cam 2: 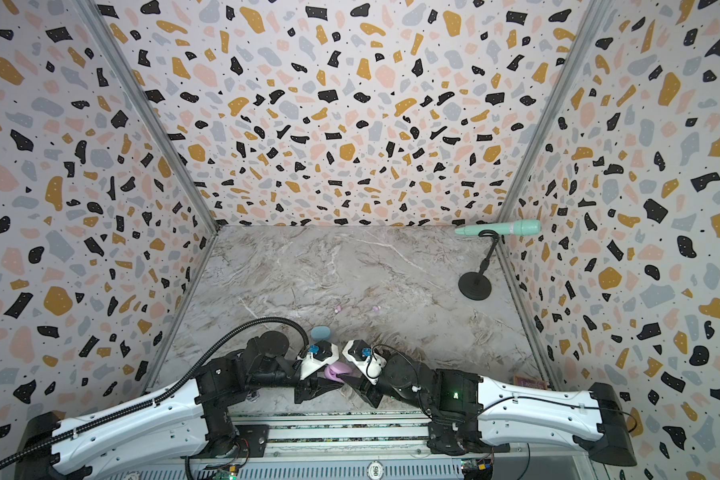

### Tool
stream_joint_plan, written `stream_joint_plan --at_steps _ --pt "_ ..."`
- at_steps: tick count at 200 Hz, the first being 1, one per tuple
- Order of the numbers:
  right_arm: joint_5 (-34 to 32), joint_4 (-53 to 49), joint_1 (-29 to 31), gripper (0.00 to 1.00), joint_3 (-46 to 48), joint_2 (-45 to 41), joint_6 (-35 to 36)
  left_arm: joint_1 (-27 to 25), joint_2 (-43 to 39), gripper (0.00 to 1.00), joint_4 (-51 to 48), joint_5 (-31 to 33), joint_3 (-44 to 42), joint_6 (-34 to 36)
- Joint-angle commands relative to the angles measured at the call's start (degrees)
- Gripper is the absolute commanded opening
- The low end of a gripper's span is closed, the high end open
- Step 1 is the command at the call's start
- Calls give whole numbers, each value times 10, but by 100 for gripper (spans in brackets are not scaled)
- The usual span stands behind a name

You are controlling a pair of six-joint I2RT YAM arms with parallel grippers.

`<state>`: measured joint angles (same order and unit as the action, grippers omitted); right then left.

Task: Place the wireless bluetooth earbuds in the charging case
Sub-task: 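Pull the pink case lid open with the right gripper while the left holds the base, then swing the pink lid fully open with the right gripper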

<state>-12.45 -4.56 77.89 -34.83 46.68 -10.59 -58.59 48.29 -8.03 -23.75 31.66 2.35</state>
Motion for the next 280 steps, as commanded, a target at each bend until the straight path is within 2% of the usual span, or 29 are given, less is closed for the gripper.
stream_joint_plan --at_steps 1,57,119,183,280 --pt "-29 -19 -3 51 -14 1 0 -3 -5 0 36 -29 22 4" --pt "-40 -20 -4 49 -15 1 -2 -3 -6 0 36 -34 22 4" --pt "-30 1 -3 39 -23 2 13 -3 2 0 35 -41 23 4" --pt "-21 12 -4 33 -34 32 27 -3 -2 0 37 -44 20 5" --pt "-24 20 -4 25 -38 23 35 -3 1 0 40 -46 19 2"
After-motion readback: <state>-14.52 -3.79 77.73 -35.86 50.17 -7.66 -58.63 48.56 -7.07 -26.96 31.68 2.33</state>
